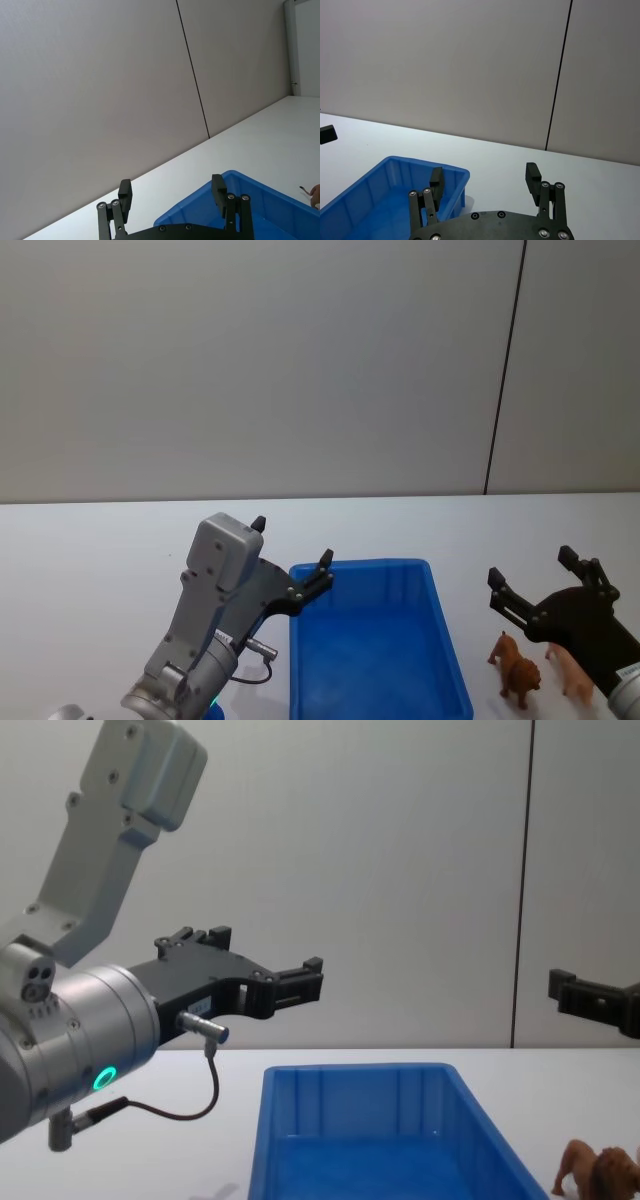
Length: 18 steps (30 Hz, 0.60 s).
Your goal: Pick up the two dolls from the table and place them into the box.
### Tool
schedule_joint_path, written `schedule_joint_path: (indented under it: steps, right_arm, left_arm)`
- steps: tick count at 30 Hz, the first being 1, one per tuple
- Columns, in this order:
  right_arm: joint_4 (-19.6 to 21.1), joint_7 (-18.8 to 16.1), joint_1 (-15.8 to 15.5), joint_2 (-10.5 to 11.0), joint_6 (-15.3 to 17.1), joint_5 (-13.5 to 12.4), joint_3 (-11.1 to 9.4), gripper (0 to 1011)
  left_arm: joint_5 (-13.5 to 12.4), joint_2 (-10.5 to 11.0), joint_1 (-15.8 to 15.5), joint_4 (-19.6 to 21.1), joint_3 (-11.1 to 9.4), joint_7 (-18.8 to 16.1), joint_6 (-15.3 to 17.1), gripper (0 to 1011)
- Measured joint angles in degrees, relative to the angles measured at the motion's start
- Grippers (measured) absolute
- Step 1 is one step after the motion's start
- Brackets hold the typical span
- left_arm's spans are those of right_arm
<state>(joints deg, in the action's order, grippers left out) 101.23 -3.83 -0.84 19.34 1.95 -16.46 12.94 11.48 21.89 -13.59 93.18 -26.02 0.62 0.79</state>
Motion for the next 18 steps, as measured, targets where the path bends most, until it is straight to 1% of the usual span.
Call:
schedule_joint_path:
  steps: [18]
  right_arm:
    - [0.0,0.0,0.0,0.0,0.0,0.0,0.0,1001]
  left_arm:
    - [0.0,0.0,0.0,0.0,0.0,0.0,0.0,1001]
